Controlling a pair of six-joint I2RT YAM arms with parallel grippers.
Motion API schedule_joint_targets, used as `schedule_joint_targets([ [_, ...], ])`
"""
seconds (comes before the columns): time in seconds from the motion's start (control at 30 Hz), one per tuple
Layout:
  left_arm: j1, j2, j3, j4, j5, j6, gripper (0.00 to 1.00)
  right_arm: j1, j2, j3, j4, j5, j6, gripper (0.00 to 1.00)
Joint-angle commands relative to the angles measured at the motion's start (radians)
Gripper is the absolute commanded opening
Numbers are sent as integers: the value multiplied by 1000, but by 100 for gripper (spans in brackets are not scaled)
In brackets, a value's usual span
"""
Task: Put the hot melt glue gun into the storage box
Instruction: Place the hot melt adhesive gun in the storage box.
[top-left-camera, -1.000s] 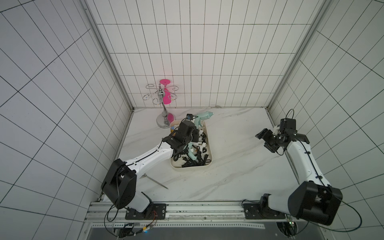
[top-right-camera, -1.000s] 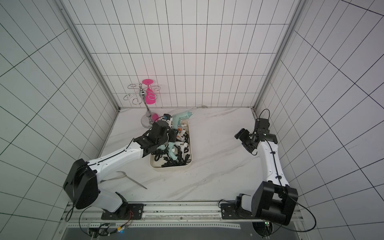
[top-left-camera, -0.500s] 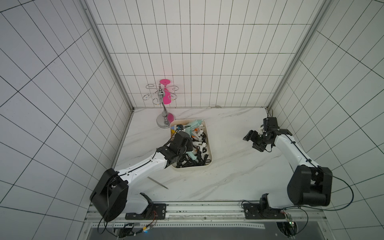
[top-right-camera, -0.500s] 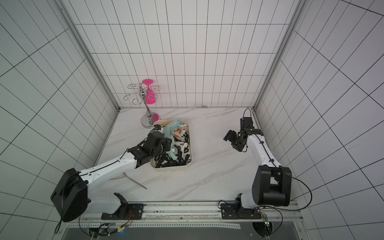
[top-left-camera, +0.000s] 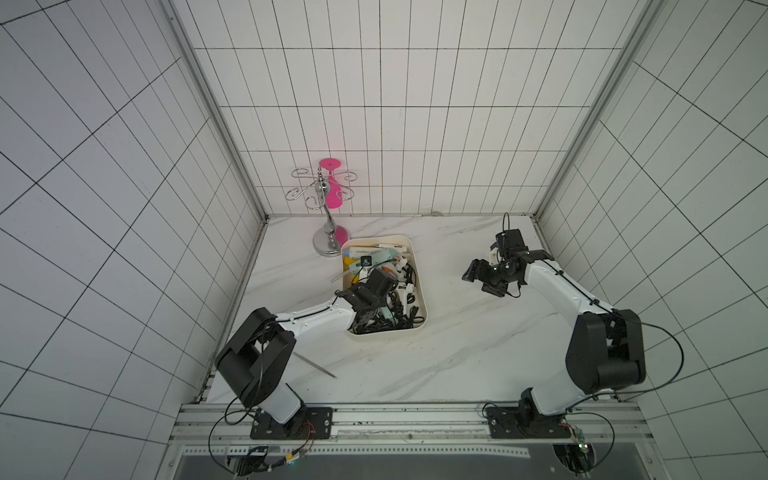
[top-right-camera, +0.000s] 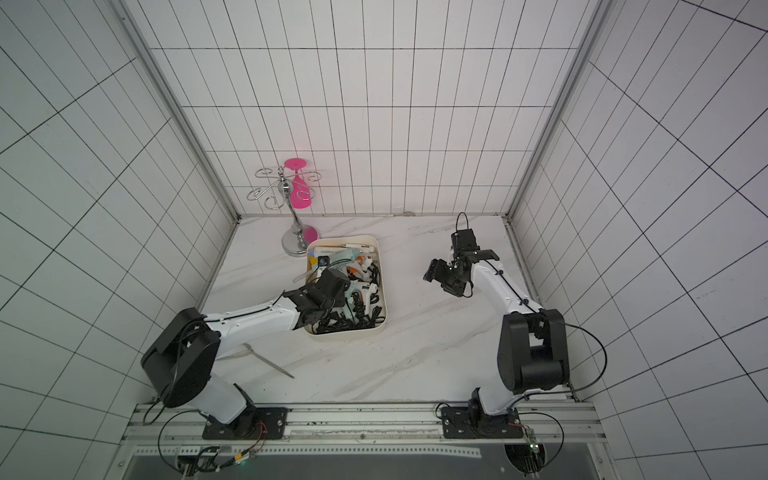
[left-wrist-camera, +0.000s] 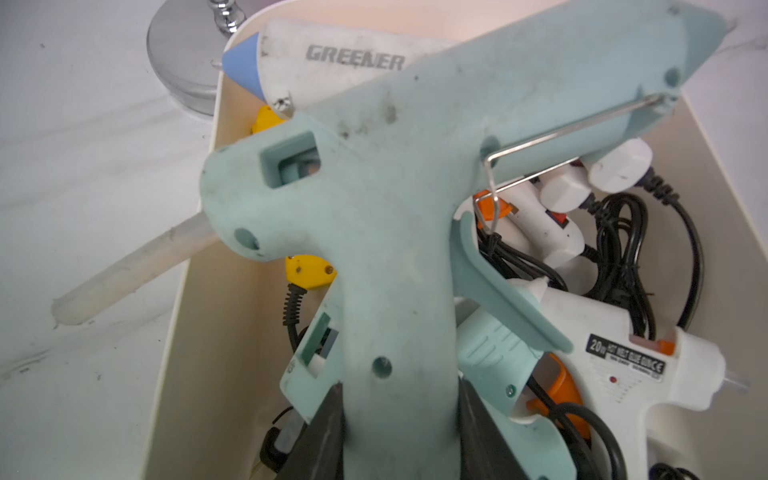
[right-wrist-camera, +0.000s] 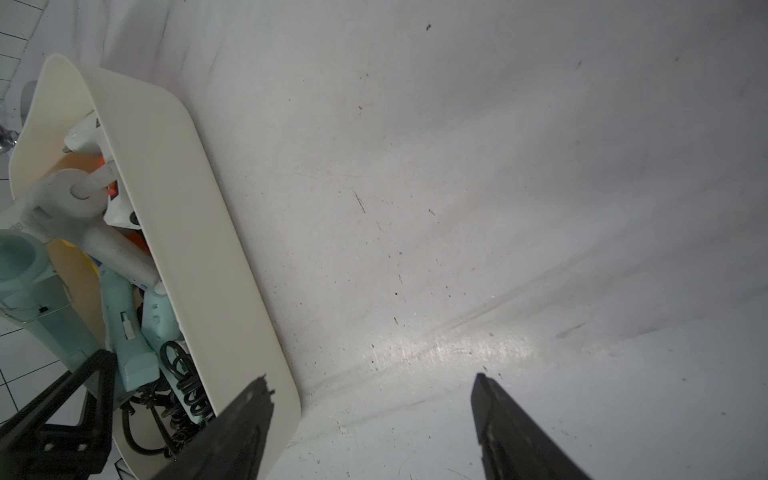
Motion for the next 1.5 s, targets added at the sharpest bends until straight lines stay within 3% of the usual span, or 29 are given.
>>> schedule_joint_targets([
  [0.0, -106, 76, 76, -113, -78, 46, 0, 8, 25, 58, 16, 19, -15, 78],
  [0.37, -113, 221, 112, -219, -39, -58, 0, 8, 38, 15, 21, 10, -29, 79],
  [0.63, -74, 169, -3, -267, -23, -160, 0, 8, 61, 32, 25, -6, -32, 79],
  [0.87, -81, 180, -1, -307, -7, -128, 0, 12, 77, 71, 49, -18, -33, 79],
  [0.93, -97, 174, 17, -331, -23, -105, 13, 14, 79, 98, 65, -21, -39, 80],
  [0.97, -103, 162, 26, -344, -32, -100, 22, 17, 85, 114, 69, -21, -44, 80],
  [1.03, -111, 119, 39, -368, -42, -85, 50, 24, 106, 159, 76, -26, -62, 80],
  [1.1, -113, 64, 50, -398, -41, -77, 63, 31, 129, 210, 84, -29, -76, 80],
  [1.3, -116, -163, 57, -374, 14, -8, 75, 63, 233, 362, 133, -91, -112, 80],
  [1.47, -106, -304, 71, -326, 3, 34, 80, 170, 317, 499, 123, -76, -185, 77],
])
